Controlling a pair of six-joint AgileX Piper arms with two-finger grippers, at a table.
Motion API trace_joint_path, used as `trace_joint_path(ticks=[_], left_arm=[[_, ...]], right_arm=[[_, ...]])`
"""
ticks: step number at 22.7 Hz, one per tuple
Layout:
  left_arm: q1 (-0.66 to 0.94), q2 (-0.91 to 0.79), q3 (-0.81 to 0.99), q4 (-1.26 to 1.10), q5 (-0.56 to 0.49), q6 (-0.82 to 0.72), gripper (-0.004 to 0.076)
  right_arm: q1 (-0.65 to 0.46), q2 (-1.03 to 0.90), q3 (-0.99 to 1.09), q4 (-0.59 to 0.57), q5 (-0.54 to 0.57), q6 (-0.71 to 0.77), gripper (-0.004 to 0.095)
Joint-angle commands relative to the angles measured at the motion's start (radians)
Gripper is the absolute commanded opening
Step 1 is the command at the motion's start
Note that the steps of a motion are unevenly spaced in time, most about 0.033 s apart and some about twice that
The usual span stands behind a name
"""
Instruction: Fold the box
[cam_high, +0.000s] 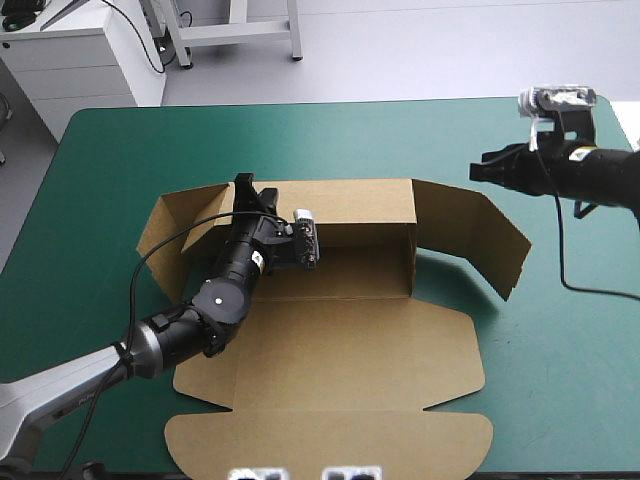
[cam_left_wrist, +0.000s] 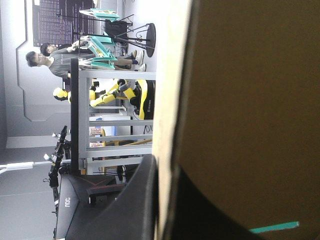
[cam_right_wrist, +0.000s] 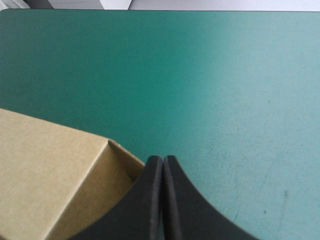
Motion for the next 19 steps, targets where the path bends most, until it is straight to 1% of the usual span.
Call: trace_joint_path(ticks=[1,5,8,9,11,13,16,19], left_arm=[[-0.003,-0.029,-0.023,0.021,0.040,-0.009,-0.0008],[-0.003,-0.029,-0.023,0.021,0.038,0.000,-0.0008],[-0.003,-0.029,-0.023,0.021,0.036,0.000,-0.0008],[-0.003,-0.029,-0.023,0.021,0.036,0.000,-0.0008],[-0.003,-0.029,-0.023,0.021,0.036,0.000,-0.0008],[-0.003,-0.029,-0.023,0.016,0.036,0.000,-0.0008],[-0.003,-0.029,-0.023,0.009,0.038,0.000,-0.0008],[-0.003,-0.029,-0.023,0.000,0.036,0.000,-0.0008]], right_arm=[[-0.002,0.100,-0.150,0.004,0.035,0.046,-0.0011],[0.012,0.214,-0.255,-0.071,0.105,0.104,-0.0011],[0.056,0.263,-0.296,-0.148,0.107,0.131,-0.0012],[0.094,0.286,-0.309,-0.198,0.096,0.164,-0.0012],[0.137,0.315,-0.319,-0.254,0.096,0.199,-0.0011],[0.158,0.354,-0.325,-0.268,0.117,0.221,-0.0012],[0.158,0.389,-0.325,-0.264,0.170,0.238,-0.0013],[0.158,0.397,-0.325,-0.265,0.284,0.210,-0.0014]])
